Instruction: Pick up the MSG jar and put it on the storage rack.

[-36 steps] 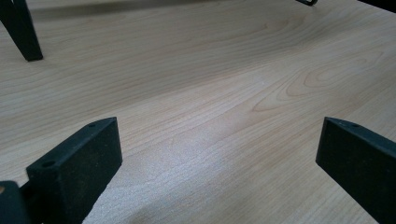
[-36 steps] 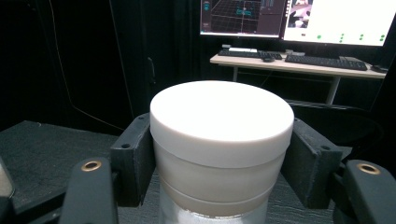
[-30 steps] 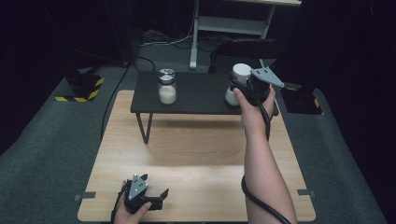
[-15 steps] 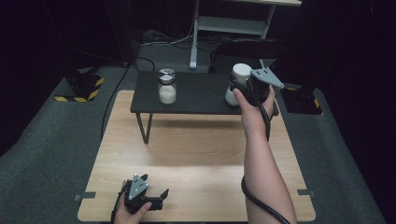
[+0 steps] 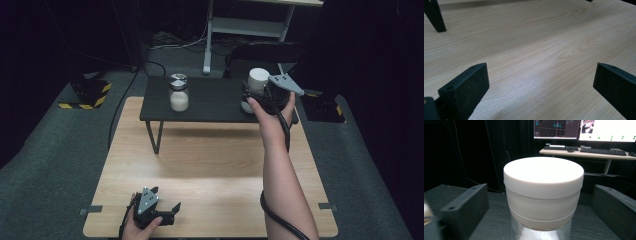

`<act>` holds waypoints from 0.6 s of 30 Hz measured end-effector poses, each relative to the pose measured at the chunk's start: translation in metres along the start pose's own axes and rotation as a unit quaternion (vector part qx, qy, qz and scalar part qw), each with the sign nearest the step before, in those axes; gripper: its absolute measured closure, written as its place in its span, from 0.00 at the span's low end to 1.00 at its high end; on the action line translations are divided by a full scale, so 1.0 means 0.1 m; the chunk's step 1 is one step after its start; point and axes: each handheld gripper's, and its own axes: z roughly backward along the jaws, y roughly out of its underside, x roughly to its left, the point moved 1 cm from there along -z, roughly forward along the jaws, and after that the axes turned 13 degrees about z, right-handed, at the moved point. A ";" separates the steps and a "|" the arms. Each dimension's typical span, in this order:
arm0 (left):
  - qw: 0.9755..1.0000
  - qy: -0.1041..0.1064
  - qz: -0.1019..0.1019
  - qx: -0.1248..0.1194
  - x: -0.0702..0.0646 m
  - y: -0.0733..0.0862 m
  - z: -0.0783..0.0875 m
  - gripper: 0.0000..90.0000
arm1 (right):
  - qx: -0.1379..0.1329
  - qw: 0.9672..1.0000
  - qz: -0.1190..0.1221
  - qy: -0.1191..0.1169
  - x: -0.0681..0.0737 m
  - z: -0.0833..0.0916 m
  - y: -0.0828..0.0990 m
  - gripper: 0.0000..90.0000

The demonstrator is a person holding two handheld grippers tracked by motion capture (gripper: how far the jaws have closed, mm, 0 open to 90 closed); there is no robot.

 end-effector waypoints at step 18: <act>1.000 0.000 -0.006 0.001 -0.02 0.00 0.00 0.00 | -0.030 0.999 0.004 -0.016 -0.01 0.37 0.13 0.00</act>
